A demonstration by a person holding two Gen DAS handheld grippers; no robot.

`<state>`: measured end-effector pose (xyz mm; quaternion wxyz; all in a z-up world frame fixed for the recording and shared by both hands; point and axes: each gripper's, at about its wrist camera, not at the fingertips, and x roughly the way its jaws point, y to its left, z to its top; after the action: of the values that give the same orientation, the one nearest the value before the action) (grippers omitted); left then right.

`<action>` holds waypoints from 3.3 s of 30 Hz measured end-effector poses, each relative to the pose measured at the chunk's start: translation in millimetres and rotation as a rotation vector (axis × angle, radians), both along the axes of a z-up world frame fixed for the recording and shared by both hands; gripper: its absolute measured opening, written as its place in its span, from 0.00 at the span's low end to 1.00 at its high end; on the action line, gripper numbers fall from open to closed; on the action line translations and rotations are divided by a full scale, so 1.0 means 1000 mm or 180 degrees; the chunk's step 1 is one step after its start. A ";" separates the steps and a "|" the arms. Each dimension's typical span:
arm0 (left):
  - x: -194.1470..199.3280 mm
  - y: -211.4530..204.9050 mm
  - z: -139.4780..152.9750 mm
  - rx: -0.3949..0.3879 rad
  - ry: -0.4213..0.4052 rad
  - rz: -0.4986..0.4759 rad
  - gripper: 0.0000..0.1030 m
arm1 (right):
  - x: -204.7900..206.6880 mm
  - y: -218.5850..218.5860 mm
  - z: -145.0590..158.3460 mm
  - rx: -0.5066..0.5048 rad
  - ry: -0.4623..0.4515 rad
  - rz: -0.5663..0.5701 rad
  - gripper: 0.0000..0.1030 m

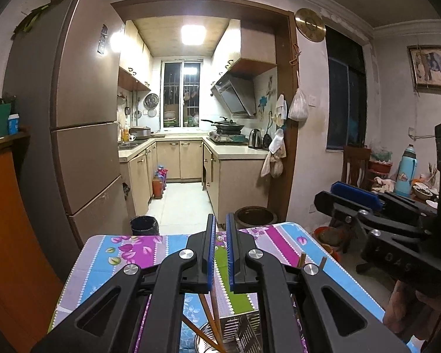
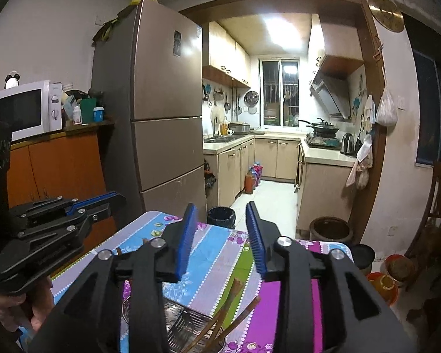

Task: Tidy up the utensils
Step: 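Open the right tool over the holder while the left tool opens, releasing both chopsticks, then move the right tool back over the remaining chopsticks while the left tool follows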

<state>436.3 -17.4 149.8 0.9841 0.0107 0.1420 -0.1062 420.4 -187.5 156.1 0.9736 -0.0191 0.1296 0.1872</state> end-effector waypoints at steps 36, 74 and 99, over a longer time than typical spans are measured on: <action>-0.122 0.013 -0.003 -0.0031 -0.0275 0.0140 0.68 | -0.117 -0.017 -0.003 0.0204 -0.0263 0.0046 0.94; -0.300 -0.026 -0.266 0.0390 0.0882 -0.0837 0.44 | -0.317 -0.039 -0.217 0.0077 0.0591 0.0202 0.47; -0.296 -0.027 -0.282 0.0425 0.0648 -0.0486 0.26 | -0.305 -0.019 -0.273 -0.0203 0.0764 0.0067 0.18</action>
<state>140.3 -44.4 -132.7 0.9508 0.0760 0.2466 -0.1716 115.9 -206.7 -117.2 0.9479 -0.0288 0.2509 0.1941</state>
